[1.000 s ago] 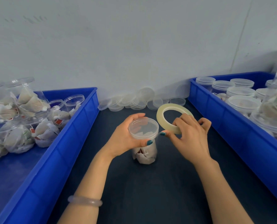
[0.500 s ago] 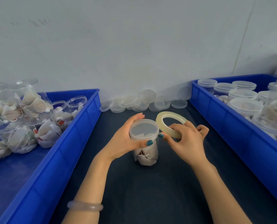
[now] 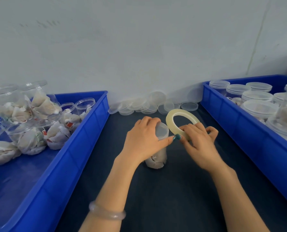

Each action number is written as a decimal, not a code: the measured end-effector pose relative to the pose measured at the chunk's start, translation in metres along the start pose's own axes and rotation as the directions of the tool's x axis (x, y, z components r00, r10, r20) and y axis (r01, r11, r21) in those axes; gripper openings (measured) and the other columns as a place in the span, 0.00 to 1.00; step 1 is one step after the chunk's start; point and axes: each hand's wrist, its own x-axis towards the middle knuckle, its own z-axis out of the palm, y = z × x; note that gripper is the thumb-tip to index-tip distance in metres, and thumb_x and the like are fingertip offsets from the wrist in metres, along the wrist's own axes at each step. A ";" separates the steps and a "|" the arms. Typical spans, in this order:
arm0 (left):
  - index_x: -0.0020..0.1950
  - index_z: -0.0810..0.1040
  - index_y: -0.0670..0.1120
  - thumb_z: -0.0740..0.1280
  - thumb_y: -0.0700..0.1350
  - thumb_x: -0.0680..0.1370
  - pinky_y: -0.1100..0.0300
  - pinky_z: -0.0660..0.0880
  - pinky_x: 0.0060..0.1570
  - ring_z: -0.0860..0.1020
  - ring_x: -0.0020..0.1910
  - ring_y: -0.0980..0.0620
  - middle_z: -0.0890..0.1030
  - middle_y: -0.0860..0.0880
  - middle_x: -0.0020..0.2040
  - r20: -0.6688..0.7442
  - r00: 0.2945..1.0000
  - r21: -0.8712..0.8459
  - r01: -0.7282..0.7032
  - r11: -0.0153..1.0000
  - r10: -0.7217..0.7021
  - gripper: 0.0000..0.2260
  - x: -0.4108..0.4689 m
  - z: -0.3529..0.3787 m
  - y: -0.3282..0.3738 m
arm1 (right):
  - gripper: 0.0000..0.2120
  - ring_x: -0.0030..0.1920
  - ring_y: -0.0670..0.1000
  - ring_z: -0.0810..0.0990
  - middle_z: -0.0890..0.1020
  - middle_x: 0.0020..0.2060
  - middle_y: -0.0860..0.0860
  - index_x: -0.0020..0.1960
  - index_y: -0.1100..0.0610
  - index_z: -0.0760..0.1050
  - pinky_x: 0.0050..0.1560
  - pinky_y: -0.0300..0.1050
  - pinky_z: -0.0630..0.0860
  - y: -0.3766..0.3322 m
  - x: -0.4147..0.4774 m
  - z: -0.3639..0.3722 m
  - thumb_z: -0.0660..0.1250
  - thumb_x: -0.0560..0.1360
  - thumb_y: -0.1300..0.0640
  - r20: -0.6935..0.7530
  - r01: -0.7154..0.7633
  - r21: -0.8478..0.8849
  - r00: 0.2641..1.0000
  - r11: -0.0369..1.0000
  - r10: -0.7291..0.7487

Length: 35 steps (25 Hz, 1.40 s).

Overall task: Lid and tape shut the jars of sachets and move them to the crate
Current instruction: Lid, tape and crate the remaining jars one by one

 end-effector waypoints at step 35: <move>0.77 0.63 0.60 0.77 0.46 0.71 0.60 0.66 0.70 0.67 0.70 0.67 0.70 0.68 0.70 0.355 0.884 -0.399 -0.151 0.904 0.304 0.39 0.005 -0.044 -0.042 | 0.29 0.43 0.47 0.70 0.72 0.39 0.44 0.41 0.51 0.72 0.51 0.47 0.53 -0.014 -0.002 0.002 0.48 0.72 0.27 -0.117 -0.093 -0.179 0.991 0.980 0.072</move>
